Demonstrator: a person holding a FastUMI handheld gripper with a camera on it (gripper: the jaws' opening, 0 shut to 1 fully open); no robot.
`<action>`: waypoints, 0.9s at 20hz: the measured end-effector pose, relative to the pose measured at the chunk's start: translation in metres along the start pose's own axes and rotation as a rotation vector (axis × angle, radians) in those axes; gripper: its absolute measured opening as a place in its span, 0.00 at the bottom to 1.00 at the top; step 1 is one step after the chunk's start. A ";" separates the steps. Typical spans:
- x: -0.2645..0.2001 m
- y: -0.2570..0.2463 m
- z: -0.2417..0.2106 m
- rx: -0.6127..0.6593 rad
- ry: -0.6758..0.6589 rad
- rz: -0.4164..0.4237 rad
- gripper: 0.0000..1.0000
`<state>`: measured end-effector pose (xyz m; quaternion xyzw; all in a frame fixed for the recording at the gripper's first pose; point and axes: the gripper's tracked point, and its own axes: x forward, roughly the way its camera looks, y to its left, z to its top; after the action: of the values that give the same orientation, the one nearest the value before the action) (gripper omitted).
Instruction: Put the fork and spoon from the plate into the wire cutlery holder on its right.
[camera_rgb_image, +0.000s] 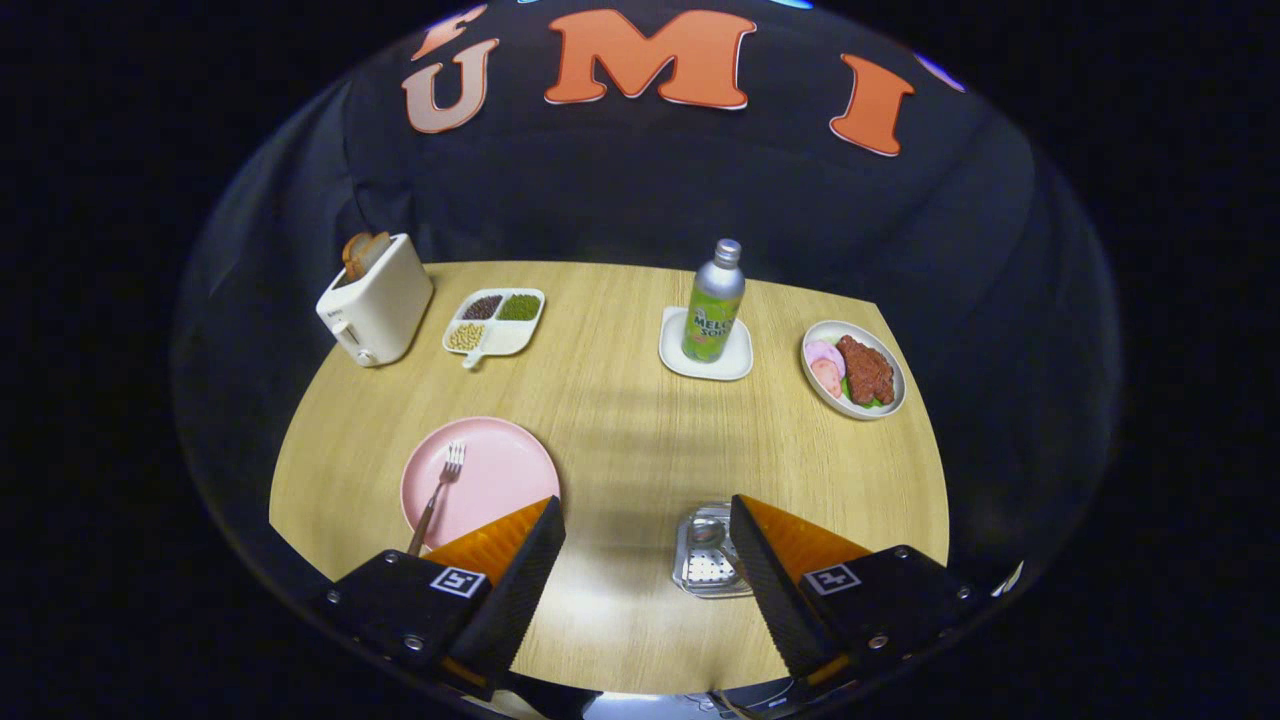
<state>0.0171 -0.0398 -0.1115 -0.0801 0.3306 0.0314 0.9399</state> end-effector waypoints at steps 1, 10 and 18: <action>-0.003 0.009 0.007 0.005 -0.040 -0.001 0.99; -0.002 0.090 0.018 0.019 -0.247 0.005 0.99; 0.027 0.144 -0.016 0.079 -0.265 0.025 0.99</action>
<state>0.0127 0.1001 -0.1594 -0.0341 0.2053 0.0402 0.9773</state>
